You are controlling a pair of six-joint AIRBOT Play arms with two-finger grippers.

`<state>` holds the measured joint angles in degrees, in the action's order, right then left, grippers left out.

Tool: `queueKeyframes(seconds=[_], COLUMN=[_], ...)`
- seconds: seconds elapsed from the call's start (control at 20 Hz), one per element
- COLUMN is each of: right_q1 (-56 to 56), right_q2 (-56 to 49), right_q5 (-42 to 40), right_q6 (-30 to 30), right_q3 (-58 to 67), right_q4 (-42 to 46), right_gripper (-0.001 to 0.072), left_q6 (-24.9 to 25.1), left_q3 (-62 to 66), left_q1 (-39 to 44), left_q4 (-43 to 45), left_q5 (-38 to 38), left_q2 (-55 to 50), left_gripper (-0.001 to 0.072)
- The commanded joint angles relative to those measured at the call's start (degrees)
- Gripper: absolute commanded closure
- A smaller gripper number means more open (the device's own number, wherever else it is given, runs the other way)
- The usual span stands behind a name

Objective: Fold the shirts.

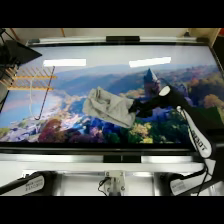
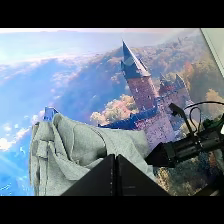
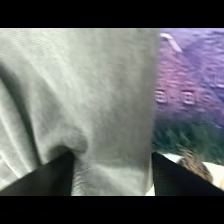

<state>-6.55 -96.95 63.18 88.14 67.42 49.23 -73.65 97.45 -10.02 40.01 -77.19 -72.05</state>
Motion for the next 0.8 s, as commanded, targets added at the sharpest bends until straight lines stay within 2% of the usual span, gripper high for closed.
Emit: queueKeyframes(seconds=[0.0,0.05,0.2,0.25,0.3,0.4,0.6,0.75], right_q1=[-0.1,-0.1,0.5,1.3,2.4,6.2,16.4,25.4], right_q2=[-1.2,-1.2,-0.1,1.1,2.6,6.2,14.5,18.7], right_q5=[-2.3,-2.8,-1.1,0.1,1.6,5.1,13.3,16.4], right_q6=[-2.7,-4.2,-16.2,-16.4,-15.5,-4.7,0.0,3.5], right_q3=[-0.3,-0.3,1.8,4.1,6.8,13.9,26.7,30.1], right_q4=[-4.9,-6.3,-15.1,-16.0,-16.1,-16.2,-13.4,-3.0], right_gripper=[0.0492,0.0639,0.0649,0.0649,0.0649,0.0649,0.0649,0.0649], left_q6=[0.1,-0.1,-0.1,-0.1,-0.1,-0.1,-0.1,-0.1], left_q3=[0.0,0.0,0.0,0.0,0.0,0.0,0.0,0.0], left_q1=[0.0,0.0,0.0,0.0,0.1,0.5,1.5,2.7], left_q4=[0.0,0.0,0.0,0.0,0.0,0.0,0.0,0.0], left_q5=[0.0,0.0,0.0,0.1,0.1,0.2,0.2,0.2], left_q2=[0.0,0.0,0.0,0.0,0.0,0.0,-0.9,-1.4], left_gripper=[0.0668,0.0668,0.0668,0.0668,0.0668,0.0668,0.0668,0.0668])
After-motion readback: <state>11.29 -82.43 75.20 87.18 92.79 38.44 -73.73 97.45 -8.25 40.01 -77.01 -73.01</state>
